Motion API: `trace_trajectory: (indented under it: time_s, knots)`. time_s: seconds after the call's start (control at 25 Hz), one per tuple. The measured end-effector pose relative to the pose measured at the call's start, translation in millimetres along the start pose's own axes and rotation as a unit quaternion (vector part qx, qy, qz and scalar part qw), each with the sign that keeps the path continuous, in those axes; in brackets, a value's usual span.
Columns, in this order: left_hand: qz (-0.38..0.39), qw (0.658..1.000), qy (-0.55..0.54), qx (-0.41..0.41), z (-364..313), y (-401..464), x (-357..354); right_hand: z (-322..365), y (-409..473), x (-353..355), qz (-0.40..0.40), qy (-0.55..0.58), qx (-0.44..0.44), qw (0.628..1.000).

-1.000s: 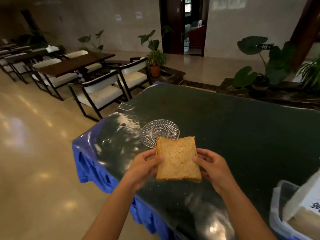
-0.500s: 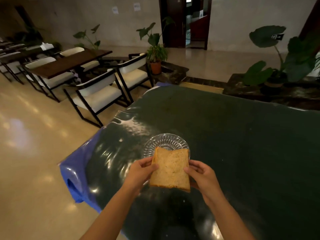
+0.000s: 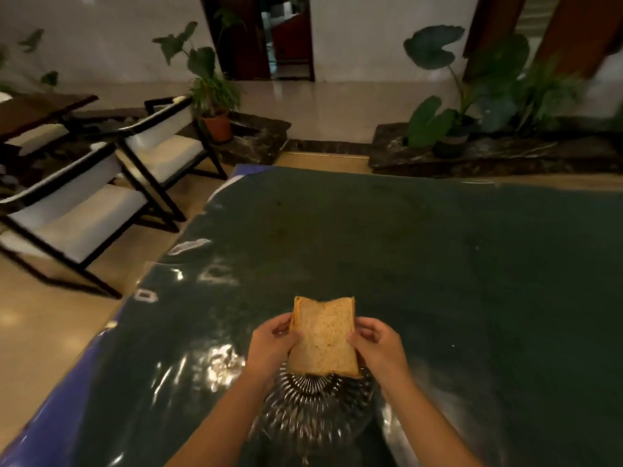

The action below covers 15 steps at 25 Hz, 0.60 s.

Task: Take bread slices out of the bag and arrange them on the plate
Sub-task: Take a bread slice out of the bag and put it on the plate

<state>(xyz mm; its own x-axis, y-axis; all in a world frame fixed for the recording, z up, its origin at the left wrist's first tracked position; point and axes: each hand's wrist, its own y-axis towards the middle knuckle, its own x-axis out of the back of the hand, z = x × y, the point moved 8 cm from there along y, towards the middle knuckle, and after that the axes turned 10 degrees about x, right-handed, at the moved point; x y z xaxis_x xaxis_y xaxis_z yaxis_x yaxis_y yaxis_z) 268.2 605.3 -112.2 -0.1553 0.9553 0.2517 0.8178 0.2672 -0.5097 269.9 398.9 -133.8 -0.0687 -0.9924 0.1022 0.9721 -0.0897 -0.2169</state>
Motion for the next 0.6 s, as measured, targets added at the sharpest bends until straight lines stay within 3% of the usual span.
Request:
trace_trajectory:
  time_s: [0.32,0.6]
  knots:
    - [0.059,0.996,0.054,-0.031,11.2,78.4,-19.3,-29.7,39.5,-11.8,-0.102,-0.120,0.001,0.988]
    - [0.064,0.984,0.141,-0.093,9.9,92.0,-26.0,-25.5,40.8,-16.4,-0.117,-0.222,0.043,0.967]
